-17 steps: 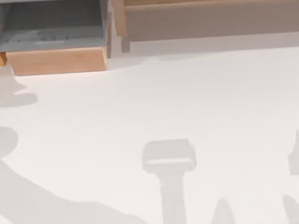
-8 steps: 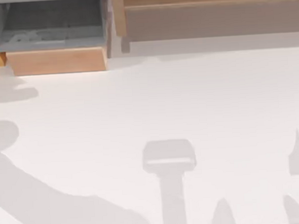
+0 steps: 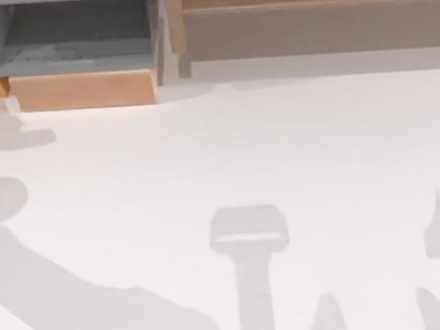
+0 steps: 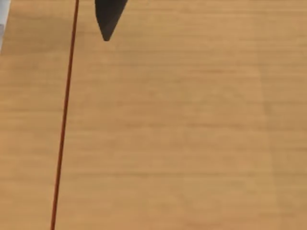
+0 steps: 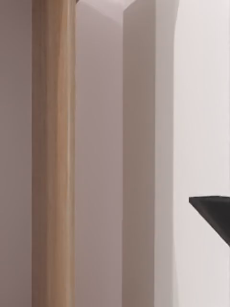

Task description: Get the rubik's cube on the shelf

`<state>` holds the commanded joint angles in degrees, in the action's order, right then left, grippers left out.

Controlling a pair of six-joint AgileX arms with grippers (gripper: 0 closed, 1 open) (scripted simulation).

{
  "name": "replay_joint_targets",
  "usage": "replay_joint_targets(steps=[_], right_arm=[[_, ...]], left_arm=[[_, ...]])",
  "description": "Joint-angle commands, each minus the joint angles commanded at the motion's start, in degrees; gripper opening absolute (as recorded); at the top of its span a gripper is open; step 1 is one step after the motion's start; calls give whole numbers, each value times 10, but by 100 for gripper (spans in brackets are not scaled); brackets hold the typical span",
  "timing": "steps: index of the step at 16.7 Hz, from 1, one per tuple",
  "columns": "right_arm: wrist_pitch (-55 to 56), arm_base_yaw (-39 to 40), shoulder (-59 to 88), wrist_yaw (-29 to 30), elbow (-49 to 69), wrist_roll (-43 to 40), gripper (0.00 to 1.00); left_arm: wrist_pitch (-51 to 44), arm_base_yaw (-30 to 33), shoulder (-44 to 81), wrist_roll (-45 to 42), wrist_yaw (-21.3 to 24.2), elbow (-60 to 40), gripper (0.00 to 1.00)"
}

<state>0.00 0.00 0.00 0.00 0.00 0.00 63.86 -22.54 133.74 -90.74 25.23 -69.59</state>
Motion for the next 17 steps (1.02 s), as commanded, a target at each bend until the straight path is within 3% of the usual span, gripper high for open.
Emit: replay_joint_targets(steps=[3, 4, 13, 17], right_arm=[[0, 0, 0, 0, 0, 0, 100], [0, 0, 0, 0, 0, 0, 100], [0, 0, 0, 0, 0, 0, 100], [0, 0, 0, 0, 0, 0, 100]], left_arm=[[0, 0, 0, 0, 0, 0, 2], [0, 0, 0, 0, 0, 0, 0], [-4, -3, 3, 3, 0, 3, 0], [30, -19, -28, 3, 16, 69, 0]])
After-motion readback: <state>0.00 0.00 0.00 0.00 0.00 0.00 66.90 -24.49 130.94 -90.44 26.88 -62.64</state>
